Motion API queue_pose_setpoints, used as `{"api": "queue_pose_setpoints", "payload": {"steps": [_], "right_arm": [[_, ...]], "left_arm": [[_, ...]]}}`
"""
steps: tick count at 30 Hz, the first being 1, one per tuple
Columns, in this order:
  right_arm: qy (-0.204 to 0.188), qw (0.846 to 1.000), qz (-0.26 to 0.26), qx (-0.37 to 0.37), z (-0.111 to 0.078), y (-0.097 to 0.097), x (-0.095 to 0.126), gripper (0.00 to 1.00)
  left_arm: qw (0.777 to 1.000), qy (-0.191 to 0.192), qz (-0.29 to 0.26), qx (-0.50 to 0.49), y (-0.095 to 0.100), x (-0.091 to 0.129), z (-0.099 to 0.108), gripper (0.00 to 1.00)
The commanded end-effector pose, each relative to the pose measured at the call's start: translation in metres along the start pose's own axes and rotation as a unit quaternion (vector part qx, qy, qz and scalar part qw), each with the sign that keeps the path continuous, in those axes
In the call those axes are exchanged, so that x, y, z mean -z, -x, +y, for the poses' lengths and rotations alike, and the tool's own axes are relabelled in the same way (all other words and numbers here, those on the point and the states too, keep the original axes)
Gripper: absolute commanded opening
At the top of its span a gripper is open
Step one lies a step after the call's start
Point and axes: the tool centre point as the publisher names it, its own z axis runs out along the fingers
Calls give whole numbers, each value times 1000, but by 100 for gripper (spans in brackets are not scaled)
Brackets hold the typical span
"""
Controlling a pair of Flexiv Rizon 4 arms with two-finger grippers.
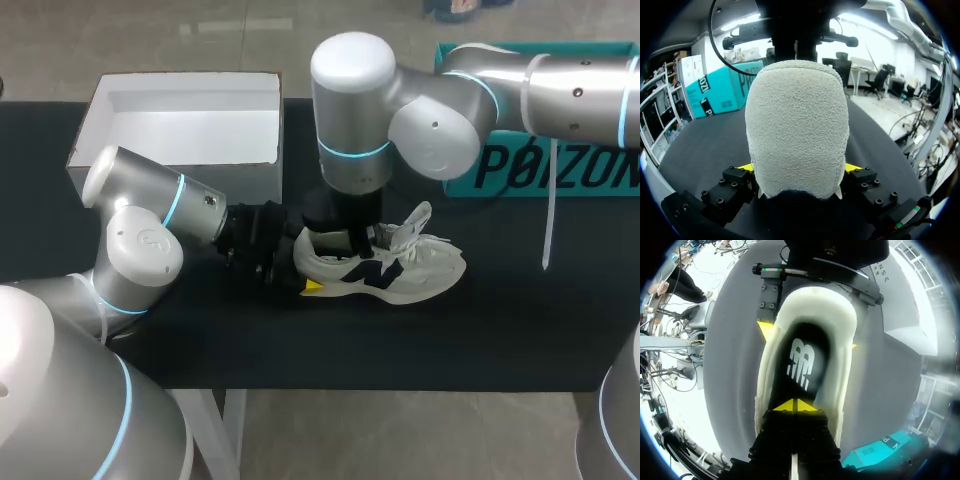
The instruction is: Take the shoe out of the shoebox, open the shoe tongue, remove and reinsert the insole, then place the shoe into the shoebox
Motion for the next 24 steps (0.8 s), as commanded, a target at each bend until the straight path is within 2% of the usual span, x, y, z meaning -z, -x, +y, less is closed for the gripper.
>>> {"api": "queue_pose_setpoints", "payload": {"steps": [1,6,7,8,9,11,16,19,24], "right_arm": [[-8,1000,4,-4,2,4,-8,0],[0,1000,1,-20,-3,13,-13,0],[0,1000,1,-22,-4,15,-13,4],[1,1000,-2,-24,-6,18,-13,13],[1,1000,-2,-25,-7,20,-13,17],[-2,1000,-6,-28,-8,23,-11,20],[0,999,-5,-46,-16,28,-15,35],[0,999,0,-53,-18,28,-19,34],[6,998,14,-53,-16,25,-28,37]], "left_arm": [[1000,-1,-1,-1,-1,-1,0,0],[1000,-1,-1,-1,-1,-1,0,0],[1000,-1,-1,-1,-1,-1,0,0],[1000,-1,-1,-1,-1,-1,0,0],[1000,-1,-1,-1,-1,-1,0,0],[1000,-1,-1,-1,-1,-1,0,0],[1000,-1,-1,-1,-1,-1,0,0],[1000,-1,-1,-1,-1,-1,0,0],[1000,-1,-1,-1,-1,-1,0,0]]}}
